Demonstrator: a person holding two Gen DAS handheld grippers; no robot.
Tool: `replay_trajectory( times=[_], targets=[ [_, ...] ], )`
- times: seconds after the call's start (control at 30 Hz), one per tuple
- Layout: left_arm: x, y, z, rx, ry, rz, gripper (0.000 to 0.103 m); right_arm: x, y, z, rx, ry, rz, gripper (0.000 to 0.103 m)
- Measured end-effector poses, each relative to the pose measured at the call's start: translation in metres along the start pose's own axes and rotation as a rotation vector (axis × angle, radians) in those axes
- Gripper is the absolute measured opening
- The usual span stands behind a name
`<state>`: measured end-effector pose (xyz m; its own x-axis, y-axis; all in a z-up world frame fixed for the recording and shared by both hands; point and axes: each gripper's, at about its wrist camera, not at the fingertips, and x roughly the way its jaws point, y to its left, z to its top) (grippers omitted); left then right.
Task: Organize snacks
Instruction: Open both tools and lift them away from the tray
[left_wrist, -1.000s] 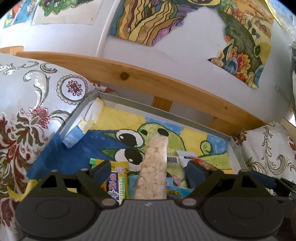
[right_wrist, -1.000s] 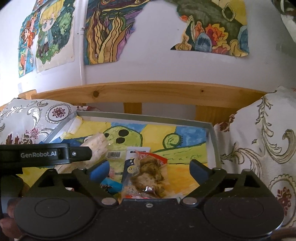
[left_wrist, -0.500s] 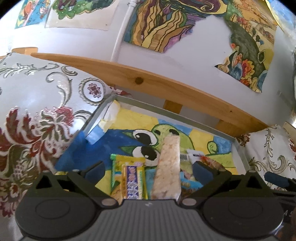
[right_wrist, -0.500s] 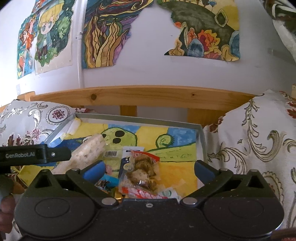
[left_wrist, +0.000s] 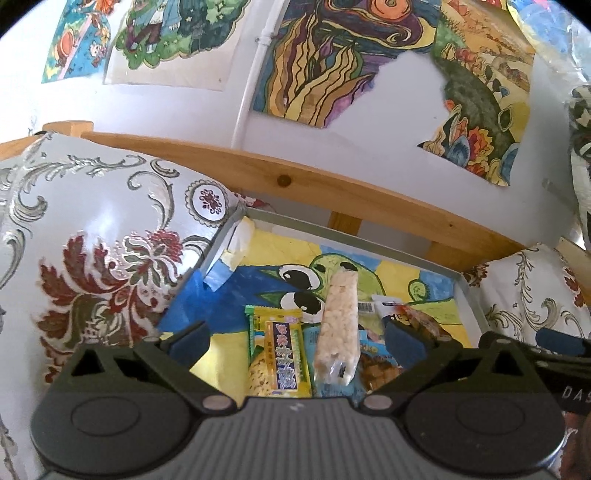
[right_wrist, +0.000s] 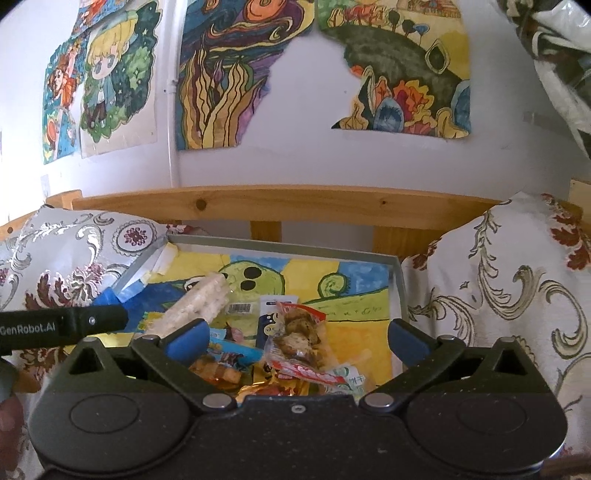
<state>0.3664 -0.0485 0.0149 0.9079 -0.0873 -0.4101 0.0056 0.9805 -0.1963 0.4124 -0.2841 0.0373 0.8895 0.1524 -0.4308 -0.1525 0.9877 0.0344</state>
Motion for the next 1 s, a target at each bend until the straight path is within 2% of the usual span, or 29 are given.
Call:
replay_trajectory(
  times=[0.53, 0.8, 1.0],
  targets=[
    [-0.059, -0.003, -0.019, 0.050, -0.027, 0.039, 0.103, -0.063, 0.014, -0.013, 0.017, -0.037, -0.006, 0.102],
    [-0.094, -0.003, -0.037, 0.097, -0.022, 0.085, 0.103, -0.102, 0.020, -0.033, 0.017, -0.076, -0.005, 0.102],
    [-0.120, -0.006, -0.051, 0.079, -0.017, 0.080, 0.103, -0.134, 0.024, -0.055, 0.017, -0.092, 0.004, 0.102]
  ],
)
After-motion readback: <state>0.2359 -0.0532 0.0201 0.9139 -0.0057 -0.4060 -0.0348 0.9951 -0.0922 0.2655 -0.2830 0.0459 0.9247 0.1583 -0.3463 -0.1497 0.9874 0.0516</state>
